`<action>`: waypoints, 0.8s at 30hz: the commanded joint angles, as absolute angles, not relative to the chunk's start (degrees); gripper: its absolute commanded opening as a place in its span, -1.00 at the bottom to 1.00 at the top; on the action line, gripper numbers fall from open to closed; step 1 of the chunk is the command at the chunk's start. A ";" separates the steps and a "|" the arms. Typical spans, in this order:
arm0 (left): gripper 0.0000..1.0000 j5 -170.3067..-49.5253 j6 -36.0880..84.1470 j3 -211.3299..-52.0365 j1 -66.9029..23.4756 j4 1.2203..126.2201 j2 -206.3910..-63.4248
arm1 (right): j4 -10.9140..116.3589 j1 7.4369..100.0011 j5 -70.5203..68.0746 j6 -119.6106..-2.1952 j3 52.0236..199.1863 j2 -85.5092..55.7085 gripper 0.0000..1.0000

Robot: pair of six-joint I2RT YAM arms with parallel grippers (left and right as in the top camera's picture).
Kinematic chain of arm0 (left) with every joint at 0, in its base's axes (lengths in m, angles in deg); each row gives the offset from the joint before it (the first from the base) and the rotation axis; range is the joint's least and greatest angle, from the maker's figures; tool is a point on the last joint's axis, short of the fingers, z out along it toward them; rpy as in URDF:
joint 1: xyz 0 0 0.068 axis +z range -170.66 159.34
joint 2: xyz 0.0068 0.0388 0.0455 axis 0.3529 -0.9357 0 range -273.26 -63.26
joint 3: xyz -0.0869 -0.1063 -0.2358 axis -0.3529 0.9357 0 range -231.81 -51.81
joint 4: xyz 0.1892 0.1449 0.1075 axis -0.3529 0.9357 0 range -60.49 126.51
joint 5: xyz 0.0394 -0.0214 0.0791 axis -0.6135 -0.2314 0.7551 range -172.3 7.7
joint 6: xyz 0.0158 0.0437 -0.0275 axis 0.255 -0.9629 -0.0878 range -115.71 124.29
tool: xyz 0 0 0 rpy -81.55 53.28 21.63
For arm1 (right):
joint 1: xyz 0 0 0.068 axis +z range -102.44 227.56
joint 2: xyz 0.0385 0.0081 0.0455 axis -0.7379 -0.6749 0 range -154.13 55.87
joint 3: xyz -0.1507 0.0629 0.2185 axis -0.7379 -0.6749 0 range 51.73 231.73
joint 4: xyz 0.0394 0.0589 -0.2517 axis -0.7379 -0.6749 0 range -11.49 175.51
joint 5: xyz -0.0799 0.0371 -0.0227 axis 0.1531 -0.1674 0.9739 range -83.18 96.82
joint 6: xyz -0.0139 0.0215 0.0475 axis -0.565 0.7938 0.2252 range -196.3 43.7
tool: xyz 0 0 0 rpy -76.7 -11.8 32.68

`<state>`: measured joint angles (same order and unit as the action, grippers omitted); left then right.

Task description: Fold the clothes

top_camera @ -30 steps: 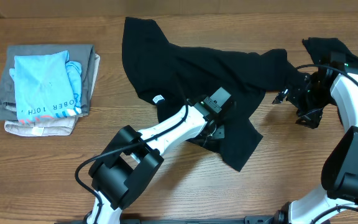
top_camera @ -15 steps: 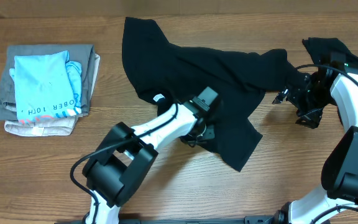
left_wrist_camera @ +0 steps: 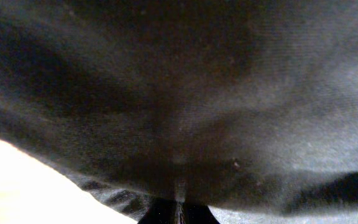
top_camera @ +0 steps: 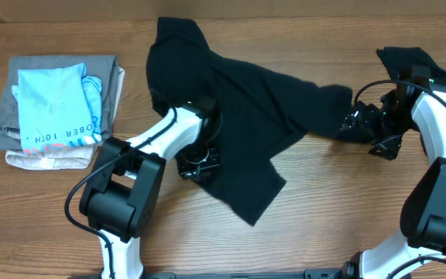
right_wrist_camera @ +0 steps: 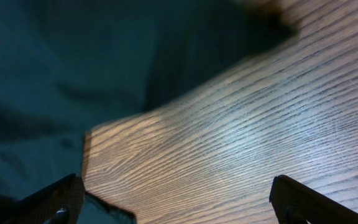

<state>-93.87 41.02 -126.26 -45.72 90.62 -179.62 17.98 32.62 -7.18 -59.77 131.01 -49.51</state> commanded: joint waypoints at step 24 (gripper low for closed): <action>-0.75 -84.63 38.97 -139.86 -46.84 92.28 -147.60 | 22.59 32.68 -21.06 -70.39 137.55 -49.29 0.96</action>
<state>-85.87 39.84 -139.49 -46.55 91.69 -150.44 23.29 32.59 -12.01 -63.77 132.06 -49.55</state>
